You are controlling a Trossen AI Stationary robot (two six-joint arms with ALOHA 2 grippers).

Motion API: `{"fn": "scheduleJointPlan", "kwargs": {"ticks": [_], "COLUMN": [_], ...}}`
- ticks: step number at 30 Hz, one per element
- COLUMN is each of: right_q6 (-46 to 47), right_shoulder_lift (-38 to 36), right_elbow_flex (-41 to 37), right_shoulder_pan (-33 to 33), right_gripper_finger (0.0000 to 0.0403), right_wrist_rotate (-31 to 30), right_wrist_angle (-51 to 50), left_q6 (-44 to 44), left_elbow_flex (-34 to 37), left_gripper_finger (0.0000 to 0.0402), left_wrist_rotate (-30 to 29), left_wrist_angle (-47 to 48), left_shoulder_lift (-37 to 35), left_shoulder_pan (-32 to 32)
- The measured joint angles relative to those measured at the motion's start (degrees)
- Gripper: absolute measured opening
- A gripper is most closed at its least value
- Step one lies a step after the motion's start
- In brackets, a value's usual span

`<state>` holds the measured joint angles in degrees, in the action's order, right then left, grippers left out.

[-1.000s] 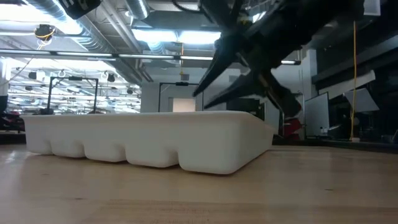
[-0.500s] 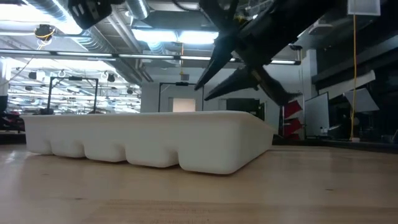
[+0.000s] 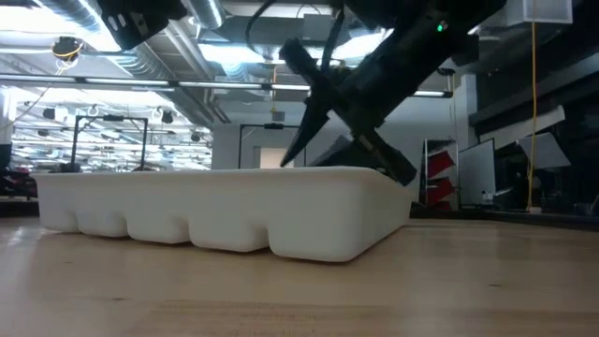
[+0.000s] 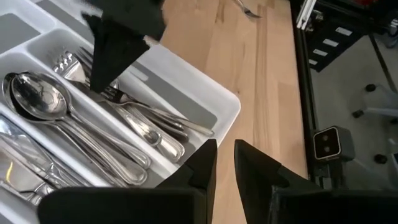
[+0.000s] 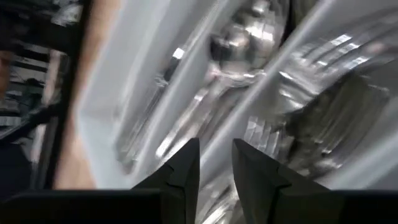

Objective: Sort silverware
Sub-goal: Put the silver fork into the white cutlery tray

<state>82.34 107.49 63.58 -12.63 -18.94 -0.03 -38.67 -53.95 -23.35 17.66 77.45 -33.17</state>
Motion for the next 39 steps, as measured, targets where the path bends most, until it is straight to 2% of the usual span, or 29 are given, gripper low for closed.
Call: {"fn": "scheduleJointPlan", "kwargs": {"ticks": [4, 10, 13, 17, 20, 23, 25, 30, 34, 39], "right_q6": [-0.99, -2.19, -5.05, -10.81, -17.39, -24.01, -28.54, -40.28, -41.86, -37.33], "right_shoulder_lift": [0.54, 0.59, 0.59, 0.59, 0.41, 0.04, 0.04, 0.0, -0.16, -0.04], "right_elbow_flex": [1.27, 5.95, 9.23, 13.03, 16.82, 23.03, 28.22, 38.89, 43.14, 42.26], "right_shoulder_pan": [0.06, -0.06, -0.04, -0.06, -0.06, -0.2, -0.9, -5.64, -12.06, -21.74], "right_gripper_finger": [0.0094, 0.0094, 0.0094, 0.0094, 0.0094, 0.0094, 0.0094, 0.0094, 0.0094, 0.0094], "right_wrist_rotate": [1.87, 2.11, 2.04, 2.26, 5.4, 10.06, 13.01, 15.54, 16.63, 18.61], "right_wrist_angle": [-1.53, -14.57, -19.42, -20.92, -24.95, -35.03, -45.77, -70.4, -83.88, -88.73], "left_q6": [1.17, 1.7, 1.8, 1.74, 1.0, 1.15, 1.42, 1.59, 1.7, 3.23], "left_elbow_flex": [0.0, 0.0, 0.0, 0.0, 0.0, 0.0, 0.0, 0.0, 0.0, 0.0], "left_gripper_finger": [0.0046, 0.0046, 0.0046, 0.0046, 0.0046, 0.0046, 0.0046, 0.0046, 0.0046, 0.0046], "left_wrist_rotate": [-0.02, -0.08, -0.07, -0.13, -0.16, -0.17, -0.19, -0.2, -0.2, -0.26], "left_wrist_angle": [-0.06, 0.23, 0.22, 0.18, -0.59, -0.58, -0.36, -0.06, 0.04, -0.24], "left_shoulder_lift": [-0.04, -0.04, -0.04, -0.04, -0.04, -0.04, -0.04, -0.04, -0.04, -0.04], "left_shoulder_pan": [0.0, 0.0, 0.0, 0.0, 0.0, -0.13, -0.17, -0.17, -0.17, -0.17]}}
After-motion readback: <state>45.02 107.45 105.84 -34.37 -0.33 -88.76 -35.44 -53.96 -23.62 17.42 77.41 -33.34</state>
